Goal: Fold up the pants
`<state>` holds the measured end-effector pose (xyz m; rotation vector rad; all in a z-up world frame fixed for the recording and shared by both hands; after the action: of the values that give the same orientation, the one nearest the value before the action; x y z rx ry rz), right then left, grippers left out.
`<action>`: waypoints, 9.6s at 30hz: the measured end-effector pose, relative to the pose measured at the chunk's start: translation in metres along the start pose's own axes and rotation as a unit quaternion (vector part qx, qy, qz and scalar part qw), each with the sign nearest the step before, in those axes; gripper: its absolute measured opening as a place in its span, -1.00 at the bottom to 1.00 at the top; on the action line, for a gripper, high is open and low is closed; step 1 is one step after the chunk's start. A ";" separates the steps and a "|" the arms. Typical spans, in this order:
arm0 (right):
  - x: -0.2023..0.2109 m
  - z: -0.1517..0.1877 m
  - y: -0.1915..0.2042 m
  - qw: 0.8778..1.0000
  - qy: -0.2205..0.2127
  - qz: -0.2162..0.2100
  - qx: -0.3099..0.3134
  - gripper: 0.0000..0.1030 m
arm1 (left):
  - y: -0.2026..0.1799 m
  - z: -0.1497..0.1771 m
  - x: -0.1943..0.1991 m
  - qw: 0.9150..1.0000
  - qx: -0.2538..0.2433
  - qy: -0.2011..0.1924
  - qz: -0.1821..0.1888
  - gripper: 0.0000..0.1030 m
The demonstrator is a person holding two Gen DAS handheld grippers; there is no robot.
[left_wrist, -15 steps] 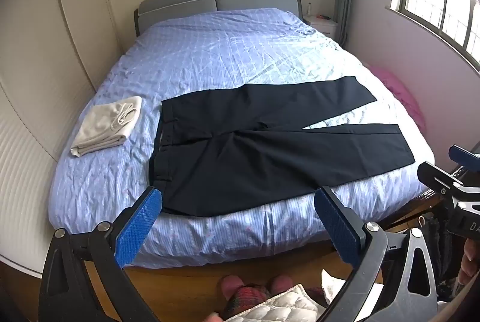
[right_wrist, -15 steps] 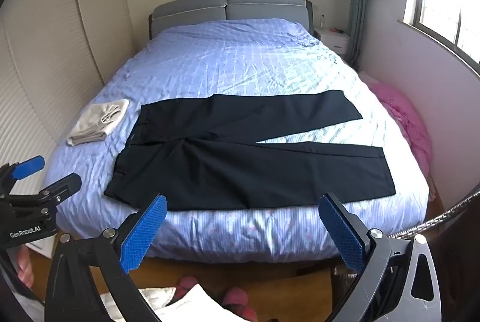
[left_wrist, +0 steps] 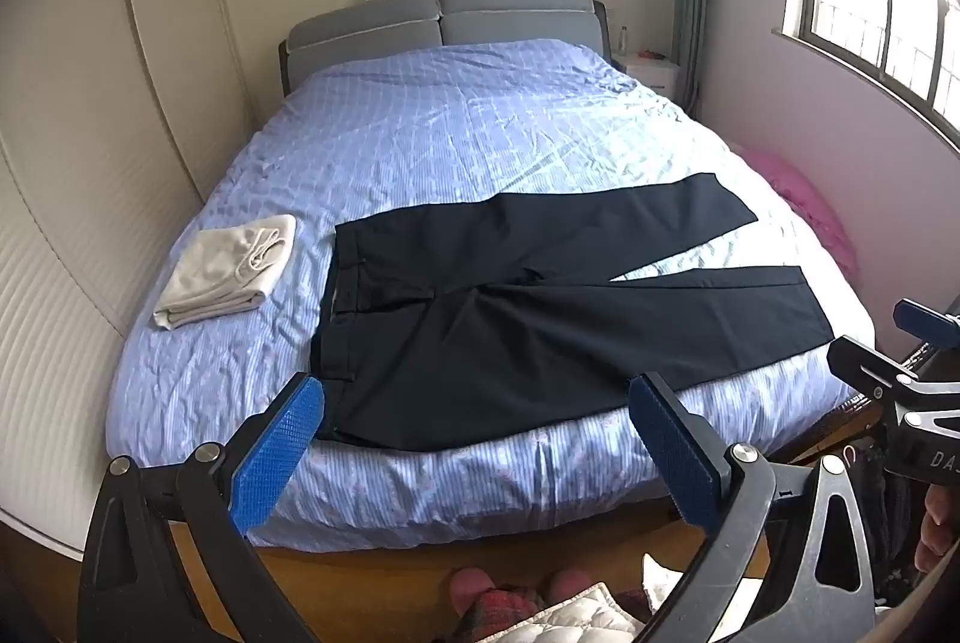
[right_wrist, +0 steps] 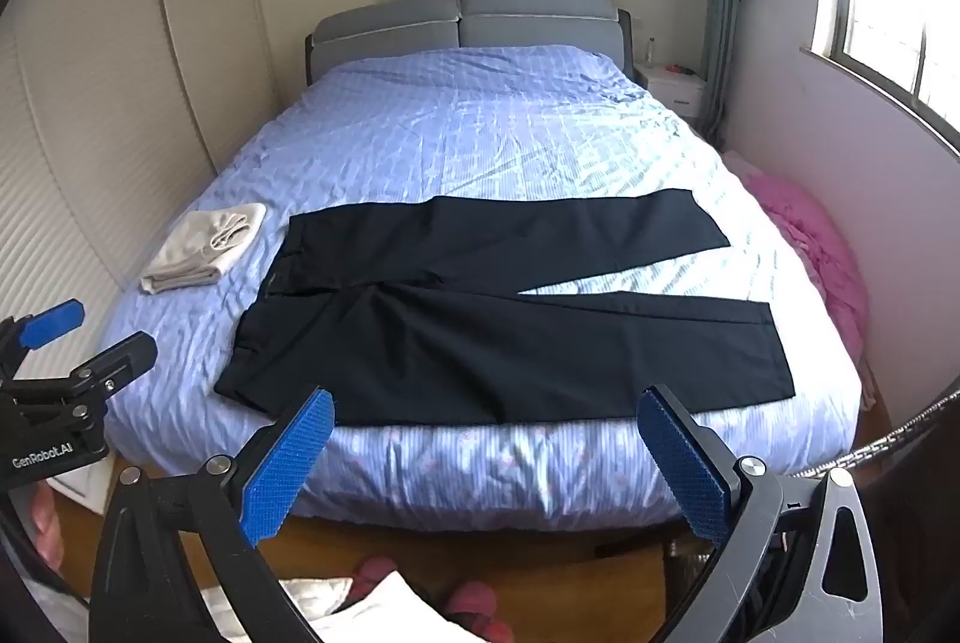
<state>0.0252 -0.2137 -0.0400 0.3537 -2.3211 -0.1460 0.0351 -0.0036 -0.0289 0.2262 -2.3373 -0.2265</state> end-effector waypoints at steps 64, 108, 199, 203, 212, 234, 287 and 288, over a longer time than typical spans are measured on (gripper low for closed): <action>-0.006 -0.002 -0.002 1.000 0.002 -0.001 -0.003 0.99 | 0.004 0.001 -0.012 1.000 0.024 0.008 0.001 1.00; -0.335 0.125 -0.001 0.961 0.171 -0.084 -0.201 0.64 | 0.083 0.154 -0.322 0.959 0.136 0.247 -0.027 0.90; -0.467 -0.269 -0.012 0.986 0.112 -0.046 -0.114 -0.07 | 0.128 -0.220 -0.539 0.978 0.114 0.174 0.031 0.44; -0.415 -0.260 -0.012 0.990 0.088 -0.033 -0.104 0.06 | 0.099 -0.217 -0.485 0.984 0.061 0.144 0.086 0.44; -0.291 -0.202 -0.048 0.989 0.049 0.005 -0.140 0.20 | 0.021 -0.198 -0.367 0.977 0.002 0.101 0.186 0.45; -0.182 0.032 -0.259 0.933 0.104 0.050 -0.341 0.21 | -0.246 -0.077 -0.289 0.938 -0.092 0.238 0.236 0.44; -0.177 -0.120 -0.432 0.882 -0.122 0.013 -0.456 -0.58 | -0.392 -0.241 -0.382 0.924 -0.063 0.233 0.297 -0.82; -0.182 -0.135 -0.437 0.887 -0.125 0.015 -0.445 -0.58 | -0.400 -0.257 -0.388 0.927 -0.067 0.222 0.294 -0.82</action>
<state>0.3348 -0.5769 -0.1626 -0.1847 -2.2205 -1.2481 0.5251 -0.3263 -0.2078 -0.4503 -1.8269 -0.0279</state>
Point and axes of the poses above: each gripper's, at about its wrist camera, not at the fingertips, and x roughly against the way its jaws point, y to its left, z to its underside, the point moved 6 cm from there along -x, roughly the way its jaws point, and after that the axes turned 13 degrees about -z, right-handed, at the moved point
